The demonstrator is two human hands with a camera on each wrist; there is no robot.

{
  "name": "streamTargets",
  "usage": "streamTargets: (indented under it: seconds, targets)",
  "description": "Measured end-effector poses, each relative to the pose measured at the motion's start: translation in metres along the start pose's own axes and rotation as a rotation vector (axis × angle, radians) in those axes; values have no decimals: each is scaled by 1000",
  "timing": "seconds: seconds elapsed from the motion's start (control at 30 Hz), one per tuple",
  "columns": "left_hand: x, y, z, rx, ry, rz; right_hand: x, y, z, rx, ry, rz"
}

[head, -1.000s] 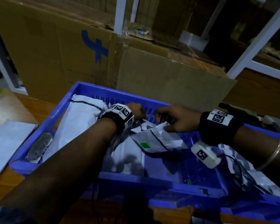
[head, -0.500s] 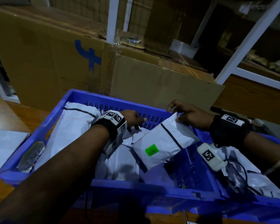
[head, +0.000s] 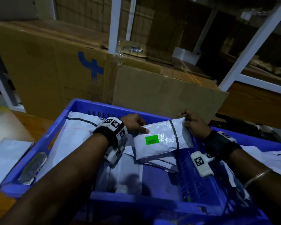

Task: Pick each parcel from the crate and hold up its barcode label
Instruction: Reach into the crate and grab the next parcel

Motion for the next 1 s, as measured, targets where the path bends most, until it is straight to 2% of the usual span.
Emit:
streamTargets:
  seconds: [0.1, 0.27, 0.33, 0.5, 0.63, 0.77, 1.0]
  targets:
    - [-3, 1, -7, 45, -20, -20, 6, -2, 10, 6, 47, -32]
    - [0, 3, -14, 77, -30, -10, 0, -4, 25, 18, 326, -167]
    - [3, 4, -17, 81, -39, 6, -10, -4, 33, -17, 371, -214]
    - [6, 7, -29, 160, -32, 22, -31, -7, 62, -144, 483, -246]
    - [10, 10, -38, 208, -53, 65, -31, -11, 78, -144, 550, -247]
    - [13, 10, -41, 265, -55, 99, -29, -8, 98, -194, 489, -281]
    - [10, 11, -61, 489, 0, 107, -28, -17, 98, -181, 301, -273]
Point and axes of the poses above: each hand's wrist, its own y-axis away from the middle knuckle, its own z-axis out of the palm, x = y × z, the point moved 9 cm from there along -y, towards the middle knuckle, and after that the axes turned 8 degrees about z, right-handed, at the moved point
